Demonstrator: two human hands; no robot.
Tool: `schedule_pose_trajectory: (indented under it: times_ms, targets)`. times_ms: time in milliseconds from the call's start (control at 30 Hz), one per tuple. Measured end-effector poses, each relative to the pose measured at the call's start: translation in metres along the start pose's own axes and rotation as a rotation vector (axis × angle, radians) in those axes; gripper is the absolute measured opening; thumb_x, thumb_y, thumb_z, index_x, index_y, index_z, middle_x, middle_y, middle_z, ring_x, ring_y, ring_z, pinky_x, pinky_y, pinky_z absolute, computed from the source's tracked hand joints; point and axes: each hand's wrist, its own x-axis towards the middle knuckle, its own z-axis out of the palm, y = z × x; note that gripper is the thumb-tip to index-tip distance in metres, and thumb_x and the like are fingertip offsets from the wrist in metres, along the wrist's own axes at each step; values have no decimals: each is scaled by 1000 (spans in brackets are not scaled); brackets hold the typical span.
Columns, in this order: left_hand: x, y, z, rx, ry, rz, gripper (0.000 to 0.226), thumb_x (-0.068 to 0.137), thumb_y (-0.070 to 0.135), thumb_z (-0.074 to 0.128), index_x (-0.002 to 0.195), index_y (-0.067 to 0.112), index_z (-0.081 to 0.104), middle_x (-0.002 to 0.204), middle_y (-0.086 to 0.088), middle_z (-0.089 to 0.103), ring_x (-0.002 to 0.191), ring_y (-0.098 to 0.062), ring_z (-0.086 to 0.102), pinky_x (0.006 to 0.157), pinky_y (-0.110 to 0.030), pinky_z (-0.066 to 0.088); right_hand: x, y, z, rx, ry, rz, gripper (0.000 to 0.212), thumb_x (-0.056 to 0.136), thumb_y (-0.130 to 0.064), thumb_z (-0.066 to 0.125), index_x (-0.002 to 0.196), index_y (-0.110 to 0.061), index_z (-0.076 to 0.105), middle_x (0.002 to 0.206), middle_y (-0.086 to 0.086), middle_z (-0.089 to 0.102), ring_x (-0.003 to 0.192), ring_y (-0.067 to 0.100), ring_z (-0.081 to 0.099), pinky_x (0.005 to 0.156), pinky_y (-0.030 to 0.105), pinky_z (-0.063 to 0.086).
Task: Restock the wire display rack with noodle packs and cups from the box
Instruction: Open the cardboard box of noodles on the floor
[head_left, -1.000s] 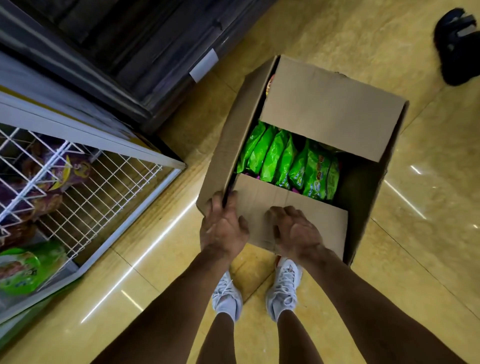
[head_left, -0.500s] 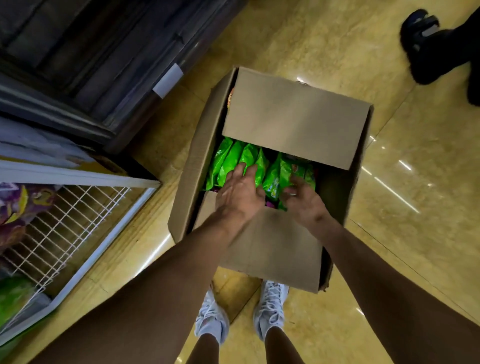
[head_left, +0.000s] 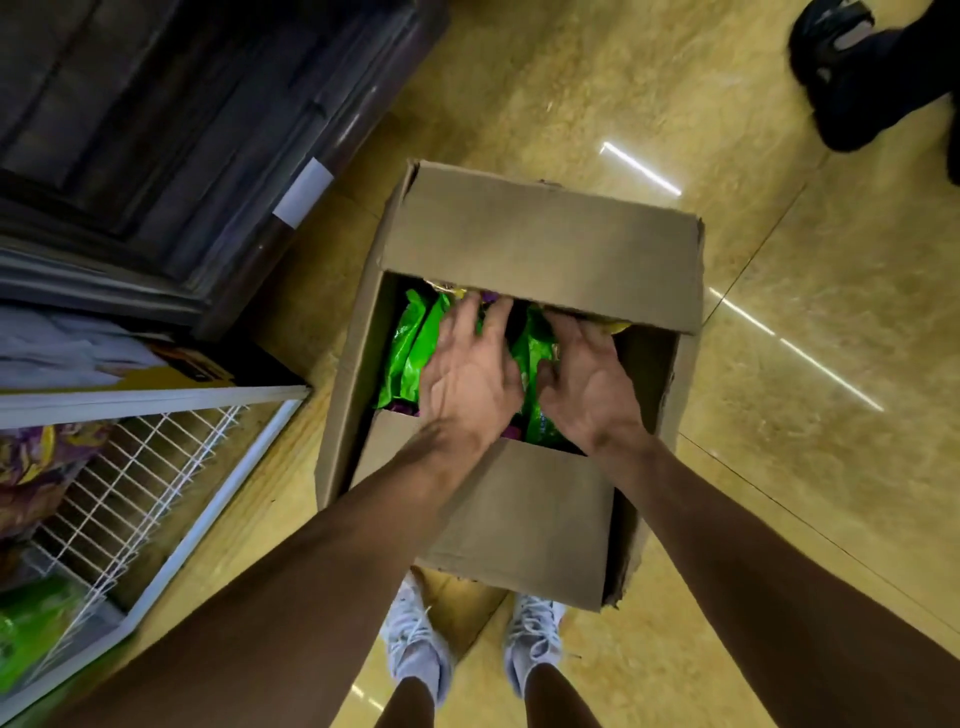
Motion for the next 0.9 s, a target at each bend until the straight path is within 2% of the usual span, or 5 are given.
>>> schedule_pose_trajectory:
  times_ms: [100, 233, 567, 767, 900]
  targets:
    - [21, 7, -21, -11, 193, 66, 57, 91, 13, 55, 147, 16, 43, 154, -17, 34, 139, -35, 37, 96, -45, 50, 11, -16, -19, 35, 135, -28, 61, 95, -14, 54, 152, -25, 34, 145, 7, 41, 138, 26, 35, 107, 41, 40]
    - [73, 21, -46, -3, 245, 134, 70, 88, 15, 54, 154, 23, 33, 158, -14, 28, 141, -34, 33, 101, -46, 46, 42, -28, -42, -30, 242, -98, 67, 92, -12, 55, 154, -19, 32, 152, 9, 34, 139, 28, 31, 104, 41, 40]
    - [152, 5, -20, 119, 26, 189, 83, 88, 14, 53, 161, 28, 17, 170, -3, 7, 156, -28, 7, 117, -42, 34, 112, -10, -53, -275, 188, -36, 71, 99, -19, 50, 160, -20, 15, 166, 0, 13, 151, 22, 16, 111, 40, 38]
    - [165, -3, -1, 219, -43, 208, 80, 86, 22, 58, 158, 24, 23, 164, -6, 21, 153, -33, 10, 110, -51, 41, 128, 1, -44, -313, 120, -37, 74, 96, -21, 56, 159, -15, 18, 165, 7, 18, 152, 25, 13, 119, 45, 31]
    - [168, -2, -7, 186, -67, 214, 73, 89, 23, 58, 156, 24, 29, 159, -6, 28, 151, -31, 16, 111, -47, 40, 123, 0, -44, -277, 112, -38, 72, 95, -19, 57, 158, -14, 21, 163, 7, 22, 152, 26, 14, 117, 46, 33]
